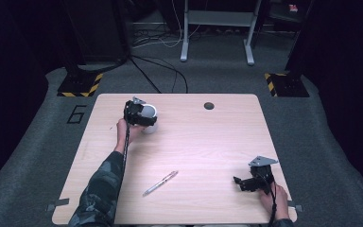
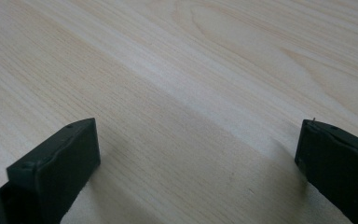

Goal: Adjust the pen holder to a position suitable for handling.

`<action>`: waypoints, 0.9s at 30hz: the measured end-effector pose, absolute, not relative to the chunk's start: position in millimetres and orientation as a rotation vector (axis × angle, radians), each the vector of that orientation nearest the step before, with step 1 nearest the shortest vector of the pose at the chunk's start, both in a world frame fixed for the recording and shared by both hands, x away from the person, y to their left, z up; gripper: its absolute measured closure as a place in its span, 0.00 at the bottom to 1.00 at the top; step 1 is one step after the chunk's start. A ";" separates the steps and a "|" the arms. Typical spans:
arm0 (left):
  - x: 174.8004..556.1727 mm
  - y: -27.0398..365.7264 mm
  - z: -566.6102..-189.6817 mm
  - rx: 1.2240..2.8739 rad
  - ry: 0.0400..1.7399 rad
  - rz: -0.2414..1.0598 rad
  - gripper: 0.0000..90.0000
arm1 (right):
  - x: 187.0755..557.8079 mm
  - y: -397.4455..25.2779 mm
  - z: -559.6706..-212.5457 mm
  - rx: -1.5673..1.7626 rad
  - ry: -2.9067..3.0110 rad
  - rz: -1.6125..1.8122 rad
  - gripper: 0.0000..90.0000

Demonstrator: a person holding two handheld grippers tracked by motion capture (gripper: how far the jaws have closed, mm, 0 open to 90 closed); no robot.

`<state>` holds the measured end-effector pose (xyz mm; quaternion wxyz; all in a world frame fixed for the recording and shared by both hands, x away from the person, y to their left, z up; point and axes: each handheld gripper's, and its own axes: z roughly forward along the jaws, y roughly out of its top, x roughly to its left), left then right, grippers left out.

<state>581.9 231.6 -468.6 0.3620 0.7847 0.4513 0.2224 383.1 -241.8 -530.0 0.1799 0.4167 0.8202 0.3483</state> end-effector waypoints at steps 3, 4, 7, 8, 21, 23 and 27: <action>579.1 231.7 -467.6 2.045 1.149 0.572 0.08 | 383.1 -241.8 -530.0 1.178 2.318 0.984 0.00; 578.7 232.2 -467.0 2.052 1.146 0.558 0.08 | 383.3 -242.1 -530.0 1.172 2.319 0.983 0.00; 577.0 231.1 -467.5 2.032 1.153 0.565 0.08 | 383.4 -242.0 -530.2 1.171 2.317 0.983 0.00; 576.7 230.9 -467.7 2.022 1.156 0.560 0.08 | 383.3 -242.0 -530.0 1.173 2.319 0.983 0.00; 565.0 219.1 -469.9 2.018 1.113 0.545 0.08 | 383.2 -241.9 -530.0 1.176 2.318 0.984 0.00; 562.8 217.7 -469.1 2.027 1.103 0.543 0.08 | 383.4 -242.1 -530.0 1.172 2.319 0.983 0.00; 559.1 213.2 -468.5 2.023 1.093 0.538 0.08 | 383.4 -242.1 -530.0 1.172 2.320 0.983 0.00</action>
